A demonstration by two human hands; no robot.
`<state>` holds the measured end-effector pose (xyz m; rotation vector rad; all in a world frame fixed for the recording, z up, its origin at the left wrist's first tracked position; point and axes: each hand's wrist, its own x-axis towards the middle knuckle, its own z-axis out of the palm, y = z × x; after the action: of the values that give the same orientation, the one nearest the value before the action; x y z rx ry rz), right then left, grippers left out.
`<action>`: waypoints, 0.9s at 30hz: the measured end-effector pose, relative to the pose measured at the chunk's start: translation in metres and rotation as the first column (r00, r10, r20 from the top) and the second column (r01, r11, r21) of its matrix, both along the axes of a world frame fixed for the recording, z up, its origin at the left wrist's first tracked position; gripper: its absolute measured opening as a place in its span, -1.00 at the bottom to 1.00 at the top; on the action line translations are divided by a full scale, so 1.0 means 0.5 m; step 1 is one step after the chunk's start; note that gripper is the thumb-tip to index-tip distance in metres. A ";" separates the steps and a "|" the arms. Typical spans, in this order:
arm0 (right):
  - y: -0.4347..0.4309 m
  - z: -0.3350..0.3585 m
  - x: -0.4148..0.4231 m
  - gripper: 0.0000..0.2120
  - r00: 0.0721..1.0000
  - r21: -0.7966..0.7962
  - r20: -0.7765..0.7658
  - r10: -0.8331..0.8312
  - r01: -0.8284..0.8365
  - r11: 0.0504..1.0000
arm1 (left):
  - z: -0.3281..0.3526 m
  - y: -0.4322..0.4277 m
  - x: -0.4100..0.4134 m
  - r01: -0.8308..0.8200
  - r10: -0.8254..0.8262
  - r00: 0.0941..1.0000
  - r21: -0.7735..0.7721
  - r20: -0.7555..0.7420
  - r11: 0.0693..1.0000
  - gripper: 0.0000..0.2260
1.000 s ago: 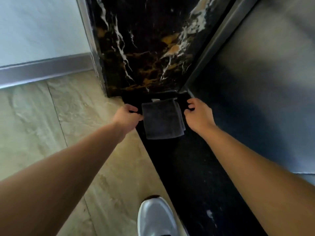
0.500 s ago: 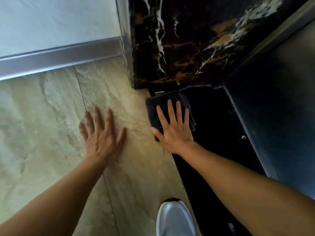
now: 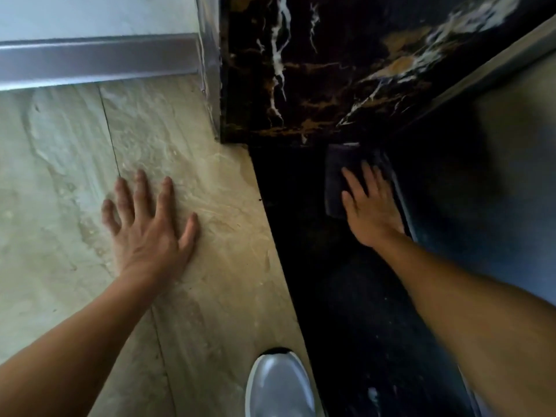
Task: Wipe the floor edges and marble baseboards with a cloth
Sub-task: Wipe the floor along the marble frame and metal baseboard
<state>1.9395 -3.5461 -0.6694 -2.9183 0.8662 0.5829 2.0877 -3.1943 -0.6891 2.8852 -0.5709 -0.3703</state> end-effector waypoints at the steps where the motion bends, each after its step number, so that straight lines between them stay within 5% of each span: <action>1: -0.032 0.011 -0.029 -0.43 0.991 -0.007 -0.031 -0.130 0.130 0.992 | 0.000 -0.003 -0.001 0.002 -0.002 1.000 0.001 0.001 1.000 -0.28; 6: 0.132 -0.020 0.075 -0.42 0.917 0.033 0.085 -0.389 0.387 0.921 | 0.001 -0.013 -0.009 -0.008 0.008 1.000 0.013 0.000 1.000 -0.28; 9: 0.294 -0.020 0.157 -0.43 0.994 0.120 0.108 -0.016 0.003 0.993 | -0.003 -0.013 -0.004 -0.016 0.016 1.000 0.018 0.010 1.000 -0.28; 13: 0.288 -0.009 0.151 -0.44 0.886 0.188 0.151 0.438 -0.461 0.868 | -0.004 -0.012 -0.008 -0.007 0.006 1.000 0.035 0.023 0.999 -0.28; 15: 0.180 -0.025 0.104 -0.42 0.926 0.075 0.128 0.355 -0.366 0.928 | -0.003 -0.014 -0.007 -0.010 0.010 1.000 0.026 0.003 1.000 -0.28; 17: 0.076 -0.023 0.036 -0.41 0.993 -0.021 0.113 0.041 -0.039 0.999 | -0.003 -0.018 -0.006 0.003 -0.002 1.000 0.049 -0.003 0.999 -0.28; 19: 0.046 -0.017 0.010 -0.42 0.967 0.009 0.085 -0.241 0.241 0.970 | -0.003 -0.019 -0.008 -0.011 0.011 1.000 0.053 0.000 0.999 -0.28; 22: 0.131 -0.017 0.084 -0.40 0.931 0.039 0.038 -0.363 0.361 0.932 | -0.002 -0.023 -0.005 -0.007 0.006 1.000 0.075 0.007 0.997 -0.29; 25: 0.268 -0.010 0.168 -0.40 1.000 0.156 0.022 0.004 -0.007 0.988 | -0.004 -0.017 -0.004 0.002 -0.003 1.000 0.079 0.003 0.997 -0.29; 27: 0.315 -0.002 0.190 -0.41 0.953 0.265 0.050 0.298 -0.301 0.916 | -0.007 -0.016 -0.006 0.001 -0.002 1.000 0.068 0.015 0.998 -0.29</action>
<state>2.0343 -3.3885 -0.6702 -2.8098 0.3030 0.6459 2.0849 -3.2021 -0.6925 2.9552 -0.5743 -0.3754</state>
